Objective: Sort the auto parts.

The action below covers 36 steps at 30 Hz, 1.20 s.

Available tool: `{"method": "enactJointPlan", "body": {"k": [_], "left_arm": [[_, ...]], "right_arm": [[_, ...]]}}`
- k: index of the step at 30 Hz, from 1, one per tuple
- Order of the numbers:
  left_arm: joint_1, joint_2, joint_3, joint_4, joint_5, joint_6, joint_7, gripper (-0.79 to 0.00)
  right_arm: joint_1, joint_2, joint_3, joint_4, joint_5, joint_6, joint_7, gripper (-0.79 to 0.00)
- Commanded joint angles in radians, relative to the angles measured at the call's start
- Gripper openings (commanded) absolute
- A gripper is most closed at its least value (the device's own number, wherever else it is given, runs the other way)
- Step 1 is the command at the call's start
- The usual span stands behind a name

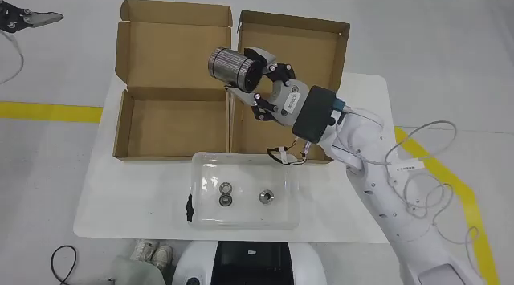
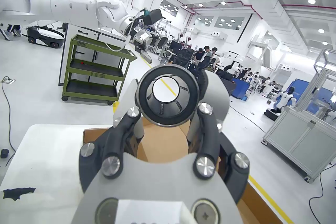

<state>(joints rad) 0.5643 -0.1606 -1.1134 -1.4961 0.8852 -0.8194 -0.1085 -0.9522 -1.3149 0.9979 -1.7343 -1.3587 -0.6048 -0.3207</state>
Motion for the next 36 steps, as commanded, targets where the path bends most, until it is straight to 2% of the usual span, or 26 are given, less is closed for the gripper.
{"method": "enactJointPlan", "body": {"k": [1,8,18,25,36], "left_arm": [[0.0,0.0,0.0,0.0,0.0,0.0,0.0,0.0],[0.0,0.0,0.0,0.0,0.0,0.0,0.0,0.0],[0.0,0.0,0.0,0.0,0.0,0.0,0.0,0.0],[0.0,0.0,0.0,0.0,0.0,0.0,0.0,0.0],[0.0,0.0,0.0,0.0,0.0,0.0,0.0,0.0]], "right_arm": [[-0.002,0.0,-0.005,0.014,-0.005,-0.002,0.018,-0.785],[-0.031,0.003,-0.014,0.045,-0.022,0.002,0.137,-0.785],[-0.06,0.008,-0.013,0.049,-0.005,0.015,0.407,-0.785],[-0.048,0.003,-0.037,0.106,0.07,0.004,0.596,-0.785],[-0.01,-0.014,-0.087,0.273,0.148,0.043,0.694,-0.785]]}}
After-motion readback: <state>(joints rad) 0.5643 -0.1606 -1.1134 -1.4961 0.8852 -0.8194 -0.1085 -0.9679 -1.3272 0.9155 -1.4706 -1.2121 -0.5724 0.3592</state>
